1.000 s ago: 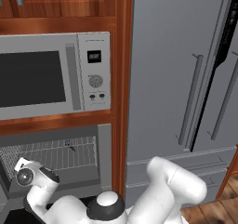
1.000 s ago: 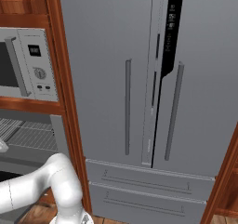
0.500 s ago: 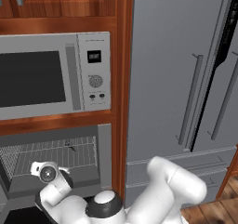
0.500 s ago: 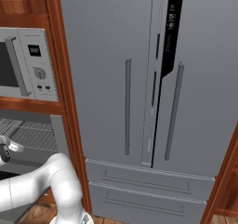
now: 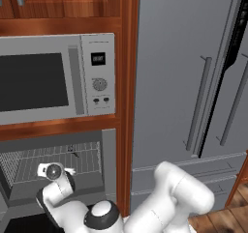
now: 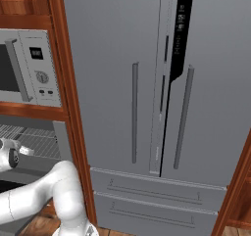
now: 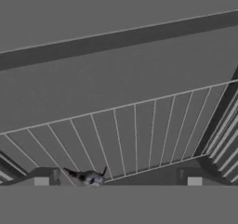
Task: Take the fish from the oven and place it on the plate on the counter.
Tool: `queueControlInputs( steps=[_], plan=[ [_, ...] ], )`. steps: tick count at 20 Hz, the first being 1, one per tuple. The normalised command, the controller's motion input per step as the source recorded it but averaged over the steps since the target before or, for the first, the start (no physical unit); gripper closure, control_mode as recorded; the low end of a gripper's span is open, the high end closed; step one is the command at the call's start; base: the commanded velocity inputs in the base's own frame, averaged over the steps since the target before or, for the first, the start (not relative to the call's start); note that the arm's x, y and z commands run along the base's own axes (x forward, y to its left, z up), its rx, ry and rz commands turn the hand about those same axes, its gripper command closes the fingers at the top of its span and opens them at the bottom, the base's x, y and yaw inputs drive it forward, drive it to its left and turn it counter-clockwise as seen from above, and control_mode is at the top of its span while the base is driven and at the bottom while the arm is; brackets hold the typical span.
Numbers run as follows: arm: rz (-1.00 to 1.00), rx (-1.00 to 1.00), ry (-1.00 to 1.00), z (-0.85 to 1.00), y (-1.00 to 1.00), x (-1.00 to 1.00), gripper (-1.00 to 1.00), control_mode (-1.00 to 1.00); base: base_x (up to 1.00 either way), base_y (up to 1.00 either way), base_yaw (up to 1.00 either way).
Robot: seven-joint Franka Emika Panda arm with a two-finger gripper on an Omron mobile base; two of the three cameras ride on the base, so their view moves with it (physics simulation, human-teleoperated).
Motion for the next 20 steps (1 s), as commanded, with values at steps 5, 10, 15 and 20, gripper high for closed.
queueControlInputs(
  steps=[5,10,15,20],
  plan=[
    [0.0,-0.06,0.02,-0.29,0.12,0.32,-1.0,-1.0,0.0,0.0,0.0],
    [0.0,-0.11,0.0,-0.77,0.12,0.0,-1.0,-1.0,0.0,0.0,0.0],
    [0.02,-0.13,-0.07,-0.54,0.08,0.05,-1.0,-1.0,0.0,0.0,0.0],
    [0.03,-0.11,-0.05,-0.46,0.02,0.26,-1.0,-1.0,0.0,0.0,0.0]
  ],
)
